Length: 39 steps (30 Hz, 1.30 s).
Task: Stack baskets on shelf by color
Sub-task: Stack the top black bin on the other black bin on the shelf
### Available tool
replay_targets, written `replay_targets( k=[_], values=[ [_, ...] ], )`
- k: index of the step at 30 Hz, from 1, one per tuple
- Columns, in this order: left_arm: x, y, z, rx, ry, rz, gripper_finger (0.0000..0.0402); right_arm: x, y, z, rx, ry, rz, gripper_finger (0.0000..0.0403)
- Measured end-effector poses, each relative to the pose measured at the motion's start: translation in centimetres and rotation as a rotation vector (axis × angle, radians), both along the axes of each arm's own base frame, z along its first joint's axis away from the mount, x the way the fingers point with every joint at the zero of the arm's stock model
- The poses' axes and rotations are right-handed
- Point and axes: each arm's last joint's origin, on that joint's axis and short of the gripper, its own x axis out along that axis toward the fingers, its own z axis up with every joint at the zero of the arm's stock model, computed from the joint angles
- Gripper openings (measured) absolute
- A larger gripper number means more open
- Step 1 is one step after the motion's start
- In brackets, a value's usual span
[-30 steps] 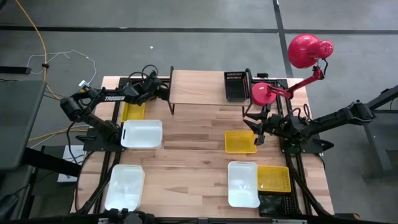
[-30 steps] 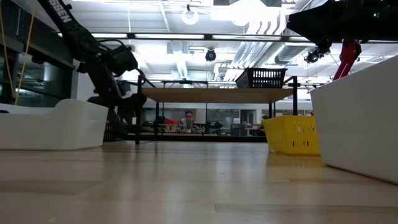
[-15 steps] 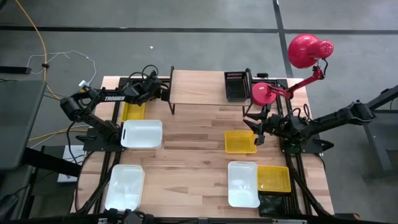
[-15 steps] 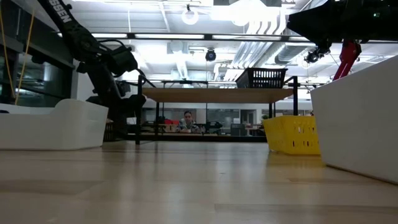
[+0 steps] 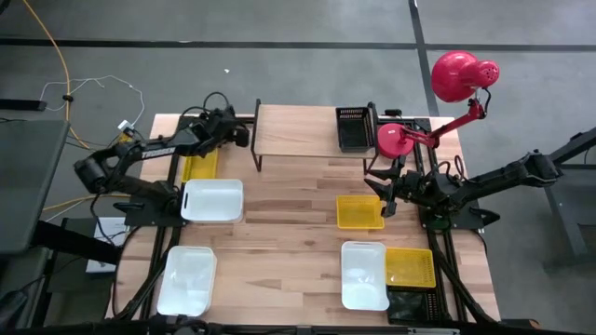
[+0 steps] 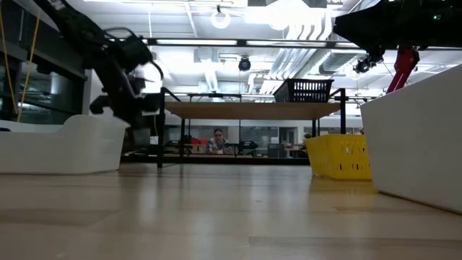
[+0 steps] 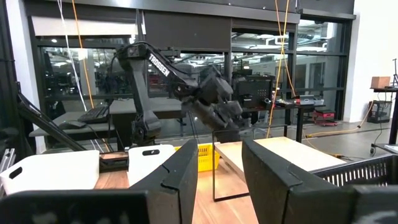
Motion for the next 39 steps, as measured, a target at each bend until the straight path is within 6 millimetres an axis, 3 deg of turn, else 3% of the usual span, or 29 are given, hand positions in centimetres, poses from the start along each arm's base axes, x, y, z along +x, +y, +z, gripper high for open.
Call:
replay_targets(
  k=[12,17,21,26,39],
  values=[
    [-0.5,-2.3,10.4,0.313,-0.16,-0.126,0.0,0.0,0.0,0.0,0.001,0.0,0.0,0.0114],
    [1.4,-3.9,14.8,0.44,-0.132,-0.288,0.0,0.0,0.0,0.0,0.001,-0.001,0.0,0.0114],
    [4.0,-5.1,17.1,0.519,-0.071,-0.41,0.0,0.0,0.0,0.0,0.002,-0.001,0.0,0.0114],
    [8.5,-6.3,17.5,0.557,0.079,-0.563,0.0,0.0,0.0,0.1,0.002,-0.012,0.01,0.0114],
    [21.5,-9.2,13.4,0.836,0.438,-0.864,0.0,-0.2,0.3,0.8,-0.043,-0.086,0.119,0.0114]
  ],
)
